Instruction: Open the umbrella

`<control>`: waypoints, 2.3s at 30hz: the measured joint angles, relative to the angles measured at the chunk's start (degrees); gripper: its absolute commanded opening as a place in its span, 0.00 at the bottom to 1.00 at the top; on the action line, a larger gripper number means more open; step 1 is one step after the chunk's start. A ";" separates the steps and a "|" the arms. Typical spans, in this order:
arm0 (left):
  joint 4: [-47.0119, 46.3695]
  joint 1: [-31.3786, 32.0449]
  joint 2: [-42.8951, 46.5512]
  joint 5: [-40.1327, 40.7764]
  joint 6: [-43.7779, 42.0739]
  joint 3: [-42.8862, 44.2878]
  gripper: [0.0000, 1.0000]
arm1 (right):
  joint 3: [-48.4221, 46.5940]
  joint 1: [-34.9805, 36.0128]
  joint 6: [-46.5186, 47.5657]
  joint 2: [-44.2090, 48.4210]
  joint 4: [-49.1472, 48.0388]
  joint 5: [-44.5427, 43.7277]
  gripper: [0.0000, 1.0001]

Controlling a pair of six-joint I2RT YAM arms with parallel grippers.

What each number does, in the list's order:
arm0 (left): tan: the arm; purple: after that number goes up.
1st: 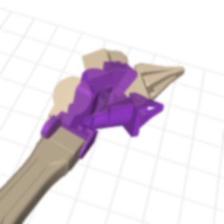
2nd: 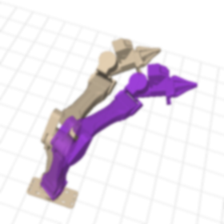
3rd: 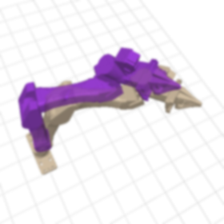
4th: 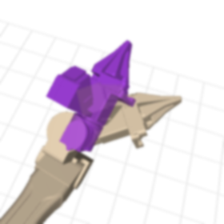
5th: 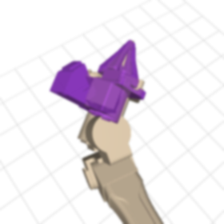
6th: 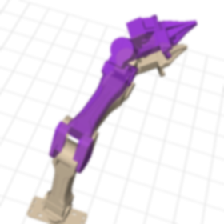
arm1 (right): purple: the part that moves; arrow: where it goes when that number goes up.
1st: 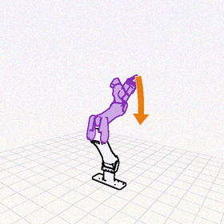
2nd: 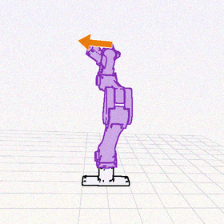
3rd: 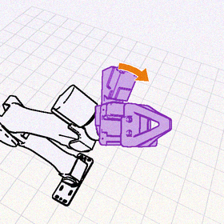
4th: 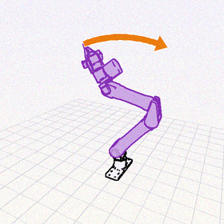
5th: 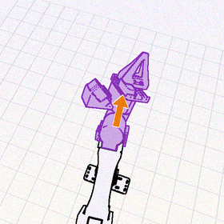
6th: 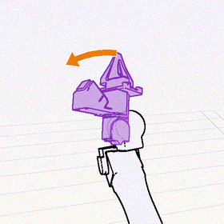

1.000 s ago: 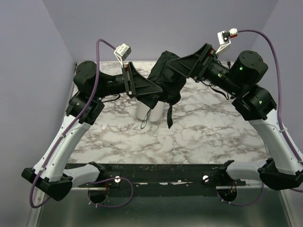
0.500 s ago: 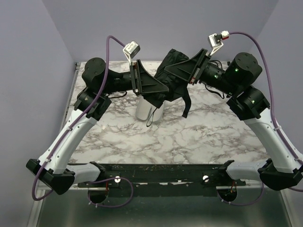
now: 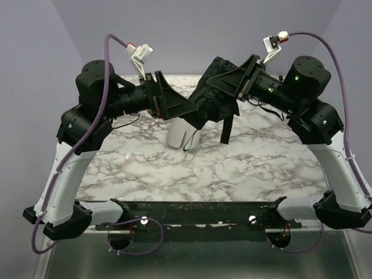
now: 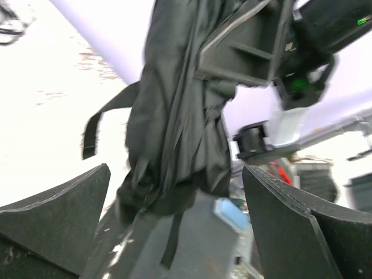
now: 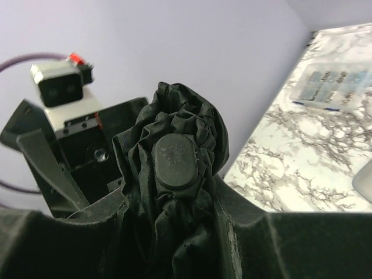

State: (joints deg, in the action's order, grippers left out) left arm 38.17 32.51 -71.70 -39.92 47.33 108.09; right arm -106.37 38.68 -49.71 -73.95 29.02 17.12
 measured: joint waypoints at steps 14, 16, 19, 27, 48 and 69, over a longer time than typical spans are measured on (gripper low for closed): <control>10.73 11.74 9.07 20.48 -21.53 -3.13 0.86 | -11.47 -0.04 -0.07 -6.21 20.68 -10.21 0.01; 10.51 14.27 8.79 22.14 -23.89 -3.45 0.83 | -11.56 -0.02 -0.39 -6.75 21.81 -10.23 0.01; 9.81 16.41 7.85 23.74 -26.18 -4.44 0.77 | -11.56 -0.04 -0.79 -7.02 23.28 -10.21 0.01; 7.89 17.84 4.85 27.69 -27.65 -9.60 0.72 | -11.61 -0.04 -1.27 -6.95 24.28 -10.23 0.01; 8.04 23.61 -1.62 32.65 -27.61 -6.51 0.47 | -13.16 -0.44 -1.29 -6.64 26.64 -10.93 0.01; 7.04 25.11 16.04 34.99 -29.73 -26.84 0.64 | -25.05 0.22 0.04 -10.73 35.63 -17.77 0.01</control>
State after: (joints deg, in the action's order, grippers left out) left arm 45.21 57.63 -55.66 -4.93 17.61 81.25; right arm -131.41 38.89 -49.67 -84.68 64.64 -0.64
